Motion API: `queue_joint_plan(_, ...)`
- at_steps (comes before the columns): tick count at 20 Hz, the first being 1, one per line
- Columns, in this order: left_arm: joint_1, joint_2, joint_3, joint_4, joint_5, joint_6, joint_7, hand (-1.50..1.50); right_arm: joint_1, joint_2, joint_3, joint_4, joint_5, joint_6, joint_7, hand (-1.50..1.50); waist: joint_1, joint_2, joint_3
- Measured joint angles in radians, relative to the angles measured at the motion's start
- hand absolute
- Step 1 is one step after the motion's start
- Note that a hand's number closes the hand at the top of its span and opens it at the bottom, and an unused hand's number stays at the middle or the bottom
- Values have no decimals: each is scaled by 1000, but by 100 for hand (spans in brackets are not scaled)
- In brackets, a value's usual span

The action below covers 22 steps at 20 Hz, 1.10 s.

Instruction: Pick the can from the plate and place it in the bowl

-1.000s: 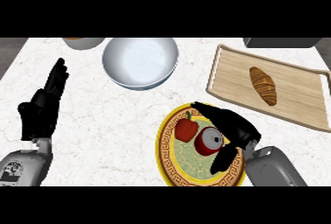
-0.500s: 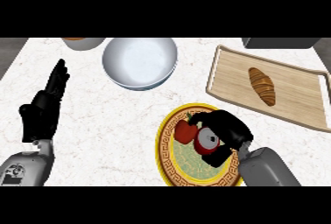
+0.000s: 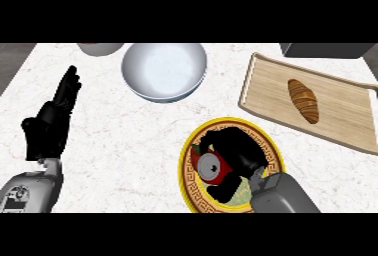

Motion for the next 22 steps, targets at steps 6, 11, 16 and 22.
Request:
queue_joint_plan(6,-35,-14,-41,2,0,-27,-2,0,-127,80,168,43,3,-96,223,150,98,13,-2)
queue_joint_plan(11,-63,-25,-62,16,-2,-38,-1,0,-215,99,238,37,-39,-265,367,150,133,18,2)
queue_joint_plan(16,-80,-37,-74,35,-6,-39,2,0,-329,105,267,16,-42,-472,509,150,142,13,2)
queue_joint_plan(22,-92,-41,-79,54,-16,-36,1,0,-501,105,278,73,12,-640,707,150,140,8,-1)
